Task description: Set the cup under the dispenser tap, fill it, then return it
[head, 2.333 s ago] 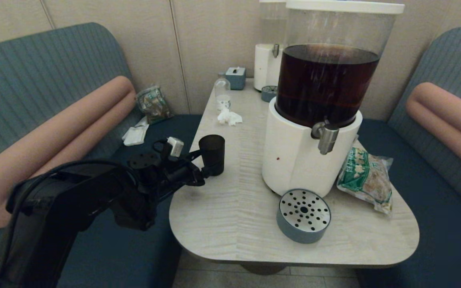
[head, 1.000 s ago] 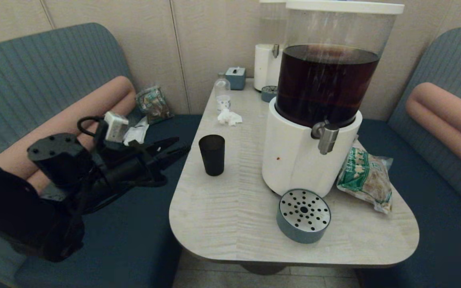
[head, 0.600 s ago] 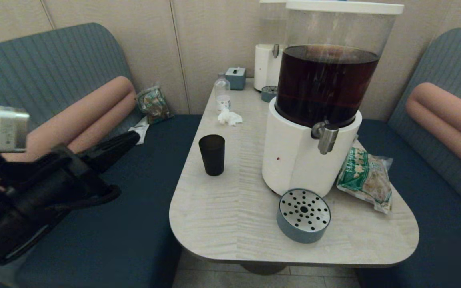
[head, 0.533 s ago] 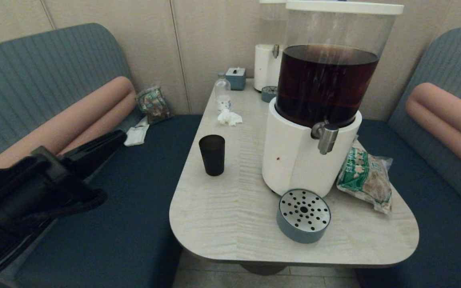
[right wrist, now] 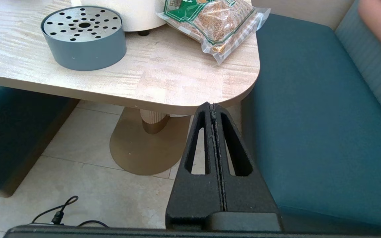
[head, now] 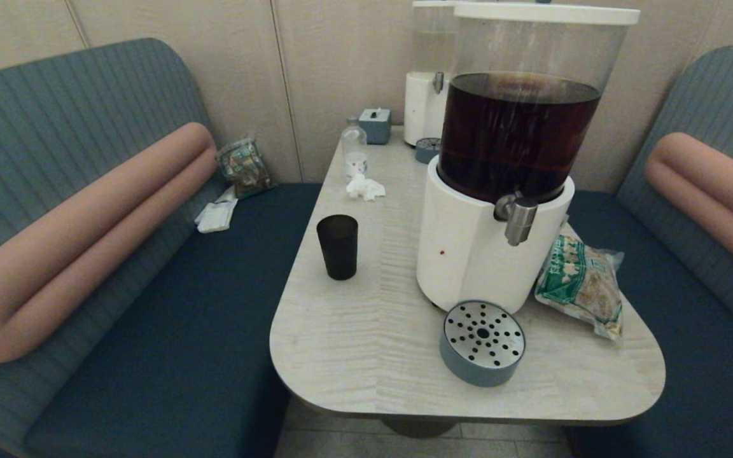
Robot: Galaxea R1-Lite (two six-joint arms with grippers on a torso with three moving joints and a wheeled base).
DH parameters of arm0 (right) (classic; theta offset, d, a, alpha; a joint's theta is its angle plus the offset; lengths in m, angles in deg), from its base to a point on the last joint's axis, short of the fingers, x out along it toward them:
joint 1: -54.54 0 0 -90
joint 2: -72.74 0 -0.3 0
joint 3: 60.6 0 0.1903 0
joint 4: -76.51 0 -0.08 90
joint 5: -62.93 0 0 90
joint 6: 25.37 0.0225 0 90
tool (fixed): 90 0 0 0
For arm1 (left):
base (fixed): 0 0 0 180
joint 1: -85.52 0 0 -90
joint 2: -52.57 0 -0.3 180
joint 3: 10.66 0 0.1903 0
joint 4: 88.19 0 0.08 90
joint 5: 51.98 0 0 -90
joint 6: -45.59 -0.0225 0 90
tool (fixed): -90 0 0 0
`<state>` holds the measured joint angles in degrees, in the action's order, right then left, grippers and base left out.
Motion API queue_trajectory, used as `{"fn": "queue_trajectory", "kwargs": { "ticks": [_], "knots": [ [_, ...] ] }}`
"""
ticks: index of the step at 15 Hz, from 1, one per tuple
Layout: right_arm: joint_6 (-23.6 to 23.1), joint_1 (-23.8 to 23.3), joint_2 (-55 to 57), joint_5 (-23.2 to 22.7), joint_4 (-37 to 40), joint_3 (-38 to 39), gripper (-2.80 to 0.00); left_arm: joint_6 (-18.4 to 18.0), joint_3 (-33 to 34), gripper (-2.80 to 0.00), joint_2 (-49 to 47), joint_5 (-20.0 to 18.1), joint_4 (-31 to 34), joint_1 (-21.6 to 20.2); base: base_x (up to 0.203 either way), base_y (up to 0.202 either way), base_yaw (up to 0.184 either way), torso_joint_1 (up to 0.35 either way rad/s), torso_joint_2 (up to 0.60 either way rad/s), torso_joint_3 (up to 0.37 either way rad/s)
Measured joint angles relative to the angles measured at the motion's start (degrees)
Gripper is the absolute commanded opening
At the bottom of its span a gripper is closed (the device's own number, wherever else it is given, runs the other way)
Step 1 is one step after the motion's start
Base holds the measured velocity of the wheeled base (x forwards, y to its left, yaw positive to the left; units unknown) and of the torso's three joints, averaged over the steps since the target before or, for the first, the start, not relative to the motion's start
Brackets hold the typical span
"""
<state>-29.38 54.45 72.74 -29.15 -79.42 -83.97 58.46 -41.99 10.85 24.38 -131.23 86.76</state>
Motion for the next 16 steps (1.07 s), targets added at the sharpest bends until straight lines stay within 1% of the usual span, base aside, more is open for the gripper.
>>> {"fn": "queue_trajectory", "kwargs": {
  "ticks": [2, 4, 6, 7, 8, 9, 10, 12, 14, 16],
  "knots": [
    [0.00, 0.00, 0.00, 0.00, 0.00, 0.00, -2.80, 0.10, -0.22, -2.80, 9.42, 0.24, 11.45, -1.22, 0.000, 0.000, 0.000, 0.000, 0.00, 0.000],
    [0.01, 0.00, 0.00, 0.00, 0.00, 0.00, -2.80, -0.06, -0.91, -2.80, 19.02, 0.34, 24.92, -1.86, 0.000, 0.000, 0.000, 0.000, 0.00, 0.000],
    [0.00, 0.00, 0.00, 0.01, -0.01, 0.00, -2.80, -1.56, -0.34, -2.80, 27.23, 0.74, 37.74, -2.08, 0.000, 0.000, 0.000, 0.000, 0.00, 0.000],
    [0.00, 0.00, 0.00, 0.00, -0.01, 0.00, -2.80, -2.90, 1.16, -2.80, 29.83, 1.03, 41.87, -2.14, 0.000, 0.000, 0.000, 0.000, 0.00, 0.000],
    [0.02, 0.00, 0.00, 0.00, 0.00, 0.00, -2.80, -5.01, 2.98, -2.80, 31.76, 1.33, 44.10, -2.14, 0.000, 0.000, 0.000, 0.000, 0.00, 0.000],
    [0.00, 0.00, 0.00, 0.00, -0.02, 0.00, -2.80, -7.24, 4.79, -2.80, 33.53, 1.46, 44.54, -2.14, 0.000, 0.000, 0.000, 0.000, 0.00, 0.000],
    [0.00, 0.00, 0.00, 0.00, -0.02, 0.00, -2.80, -8.58, 6.31, -2.80, 35.21, 1.47, 45.16, -2.14, 0.000, 0.000, 0.000, 0.000, 0.00, 0.000],
    [0.00, 0.00, 0.00, 0.00, 0.00, 0.00, -2.80, -8.82, 7.56, -2.80, 38.90, 1.60, 46.65, -2.12, 0.000, 0.000, 0.000, 0.000, 0.00, 0.000],
    [0.00, 0.00, 0.00, 0.01, 0.00, 0.00, -2.80, -9.43, 7.75, -2.80, 40.62, 2.05, 47.84, -2.08, 0.000, 0.000, 0.000, 0.000, 0.00, 0.000],
    [0.00, 0.00, 0.00, 0.00, 0.00, 0.00, -2.80, -10.00, 7.91, -2.80, 41.42, 3.07, 51.21, -2.08, 0.000, 0.000, 0.000, 0.000, 0.00, 0.000]
  ]
}}
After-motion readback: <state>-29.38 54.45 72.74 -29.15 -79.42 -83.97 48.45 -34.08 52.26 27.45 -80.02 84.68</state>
